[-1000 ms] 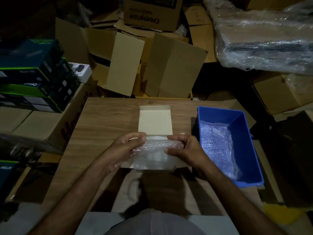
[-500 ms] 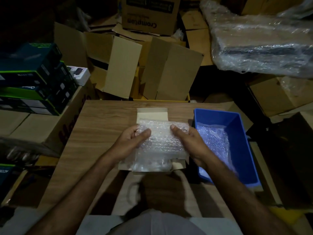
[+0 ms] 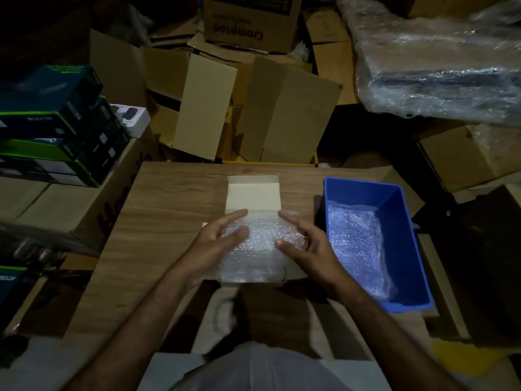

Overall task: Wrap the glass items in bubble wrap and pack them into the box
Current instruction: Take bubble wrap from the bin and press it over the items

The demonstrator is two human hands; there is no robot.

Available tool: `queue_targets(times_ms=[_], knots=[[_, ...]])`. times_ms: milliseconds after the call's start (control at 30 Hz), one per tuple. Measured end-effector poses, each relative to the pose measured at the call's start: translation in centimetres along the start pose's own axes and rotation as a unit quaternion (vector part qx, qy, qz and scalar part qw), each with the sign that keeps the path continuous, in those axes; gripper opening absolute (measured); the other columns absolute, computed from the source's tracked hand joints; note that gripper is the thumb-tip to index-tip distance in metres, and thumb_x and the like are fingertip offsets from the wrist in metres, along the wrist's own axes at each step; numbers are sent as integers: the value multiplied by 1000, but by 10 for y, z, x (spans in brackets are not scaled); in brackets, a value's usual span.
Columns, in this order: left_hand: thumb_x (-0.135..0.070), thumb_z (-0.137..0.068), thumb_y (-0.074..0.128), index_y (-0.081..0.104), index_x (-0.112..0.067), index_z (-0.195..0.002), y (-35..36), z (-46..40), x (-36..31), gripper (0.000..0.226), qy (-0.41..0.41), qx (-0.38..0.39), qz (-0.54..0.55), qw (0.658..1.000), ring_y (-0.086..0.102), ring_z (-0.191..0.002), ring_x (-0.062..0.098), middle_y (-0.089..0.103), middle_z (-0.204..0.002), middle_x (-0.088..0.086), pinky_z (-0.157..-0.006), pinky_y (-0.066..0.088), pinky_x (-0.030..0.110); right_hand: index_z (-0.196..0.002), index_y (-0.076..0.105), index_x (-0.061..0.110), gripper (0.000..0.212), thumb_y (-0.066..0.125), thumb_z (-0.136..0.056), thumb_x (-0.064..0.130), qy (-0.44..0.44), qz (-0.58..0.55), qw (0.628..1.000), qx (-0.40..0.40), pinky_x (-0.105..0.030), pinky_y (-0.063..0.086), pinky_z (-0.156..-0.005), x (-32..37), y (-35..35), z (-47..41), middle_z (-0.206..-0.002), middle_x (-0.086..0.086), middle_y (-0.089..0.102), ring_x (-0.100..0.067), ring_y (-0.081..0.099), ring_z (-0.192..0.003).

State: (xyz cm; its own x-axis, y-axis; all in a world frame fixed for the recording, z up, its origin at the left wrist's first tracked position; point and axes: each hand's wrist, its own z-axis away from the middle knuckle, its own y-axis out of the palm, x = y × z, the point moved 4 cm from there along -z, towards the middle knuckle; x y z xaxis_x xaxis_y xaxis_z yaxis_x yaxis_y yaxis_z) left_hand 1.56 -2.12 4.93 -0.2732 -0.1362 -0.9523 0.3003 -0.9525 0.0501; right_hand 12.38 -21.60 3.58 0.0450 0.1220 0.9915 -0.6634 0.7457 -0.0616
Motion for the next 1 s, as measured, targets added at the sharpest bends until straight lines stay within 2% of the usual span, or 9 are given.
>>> queue_targets(times_ms=[167,267,367,467,533,600,733,867,1000], knots=[[-8,-65,93,70,-20,-122,-5,2,11,63,30,21,-175,984,65,-117,14,56,-137,4,-94,57,28,-131,65,13,72,90,-66,-4,32,21,998,39,-20,56,-89,-3,-4,-1,-126,-1,69,-5,69,-110],[-25,-78,86,76,-25,-103,-8,-1,8,27,61,-44,-265,961,55,-123,12,49,-130,0,-96,54,24,-112,76,14,40,89,-75,10,18,90,996,16,-28,59,-85,2,-6,-9,-108,0,75,-4,71,-96],[-41,-84,78,77,-28,-99,-12,-1,4,20,80,-59,-331,938,41,-134,12,43,-144,-7,-106,44,36,-87,79,13,16,86,-80,26,-16,154,988,22,-22,52,-77,8,-9,-11,-95,2,65,8,59,-85],[-34,-92,69,75,-15,-101,-6,3,-1,22,51,-17,-191,980,62,-115,11,64,-133,-2,-93,54,34,-93,76,10,26,83,-82,32,24,92,995,22,-27,54,-92,7,-13,-10,-107,-2,65,-9,63,-105],[-16,-98,63,70,-4,-98,2,4,-1,14,30,-16,-65,997,71,-81,14,77,-95,6,-70,57,27,-103,73,4,29,78,-88,28,78,-17,996,24,-36,60,-82,-1,-7,-8,-103,-11,76,-27,73,-97],[-9,-97,63,61,-3,-113,1,2,6,17,21,-61,-15,998,69,-74,20,74,-91,13,-61,57,26,-111,68,9,34,81,-86,29,90,-49,994,-25,-36,61,-79,-3,-4,-6,-107,-11,75,-30,72,-99],[-9,-96,68,58,-23,-118,-7,0,22,28,46,-113,-34,992,66,-87,21,69,-109,13,-71,56,34,-137,47,27,62,79,-87,9,34,-42,998,-9,-14,56,-79,1,0,3,-121,17,61,7,66,-106],[-2,-95,65,72,-10,-106,-8,2,24,16,62,-104,-70,990,68,-89,4,75,-102,-3,-74,53,16,-140,56,25,75,87,-75,2,4,-22,998,55,-24,57,-89,-13,2,2,-135,-5,62,-12,67,-116],[9,-74,81,67,-9,-126,-12,5,26,57,5,-15,2,1000,72,-105,13,75,-118,0,-83,58,22,-120,72,38,69,97,-56,35,26,85,995,54,-34,55,-102,-24,2,-8,-133,-3,60,-13,63,-119]])
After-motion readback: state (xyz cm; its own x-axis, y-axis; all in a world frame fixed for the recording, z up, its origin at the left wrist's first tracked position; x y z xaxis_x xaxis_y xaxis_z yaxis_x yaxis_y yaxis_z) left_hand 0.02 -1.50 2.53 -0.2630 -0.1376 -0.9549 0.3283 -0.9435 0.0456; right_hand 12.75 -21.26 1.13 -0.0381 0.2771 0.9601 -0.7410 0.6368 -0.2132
